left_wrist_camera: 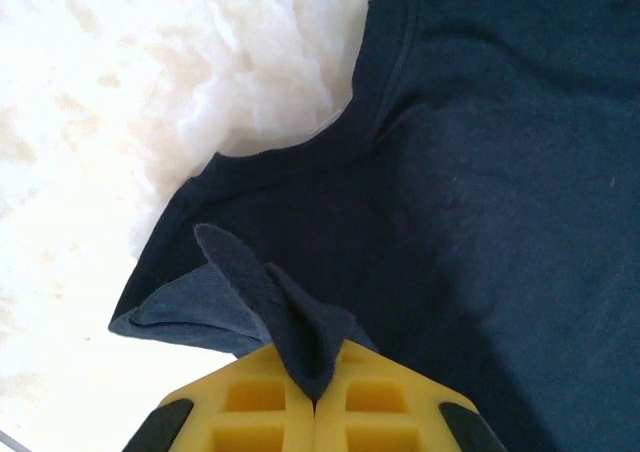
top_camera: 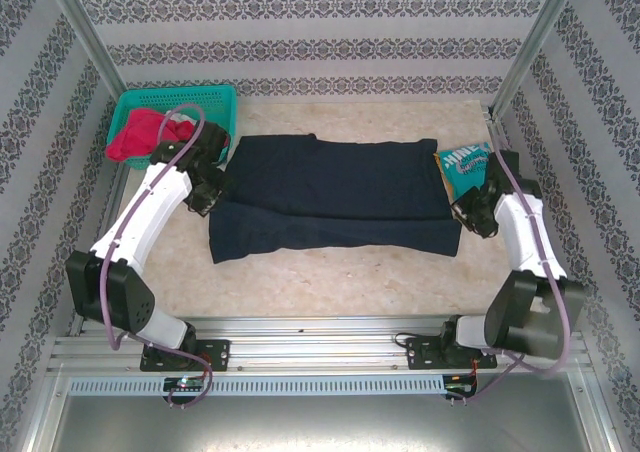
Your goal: Fold and stack the t-shirts
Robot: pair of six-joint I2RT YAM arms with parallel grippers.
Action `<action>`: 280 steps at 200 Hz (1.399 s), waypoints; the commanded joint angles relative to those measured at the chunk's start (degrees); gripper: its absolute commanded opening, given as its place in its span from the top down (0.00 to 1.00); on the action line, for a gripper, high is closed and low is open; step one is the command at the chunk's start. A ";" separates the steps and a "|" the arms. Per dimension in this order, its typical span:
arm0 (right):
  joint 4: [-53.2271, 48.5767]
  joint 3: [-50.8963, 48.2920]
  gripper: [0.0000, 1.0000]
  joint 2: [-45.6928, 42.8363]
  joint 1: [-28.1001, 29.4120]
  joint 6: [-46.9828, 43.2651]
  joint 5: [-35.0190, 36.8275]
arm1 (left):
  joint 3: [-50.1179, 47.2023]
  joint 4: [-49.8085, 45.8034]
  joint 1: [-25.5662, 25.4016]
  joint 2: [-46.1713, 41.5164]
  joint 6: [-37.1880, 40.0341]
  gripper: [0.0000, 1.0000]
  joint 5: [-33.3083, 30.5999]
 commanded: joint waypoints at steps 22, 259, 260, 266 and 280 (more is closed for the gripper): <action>2.30 7.63 1.00 7.17 1.40 -3.09 1.17 | 4.10 0.84 1.19 3.67 5.08 1.00 -0.93; 1.14 25.40 1.00 28.42 4.35 -7.23 -0.81 | 18.64 -1.08 3.80 17.70 12.77 1.00 0.78; 1.11 25.48 1.00 28.49 4.34 -7.25 -0.86 | 18.71 -1.13 3.82 17.78 12.82 1.00 0.76; 1.02 25.87 1.00 28.84 4.41 -7.23 -0.81 | 19.34 -1.25 3.83 18.18 13.10 1.00 0.89; 1.01 26.51 1.00 29.49 4.53 -7.22 -0.71 | 20.70 -1.65 3.84 19.14 13.48 1.00 0.90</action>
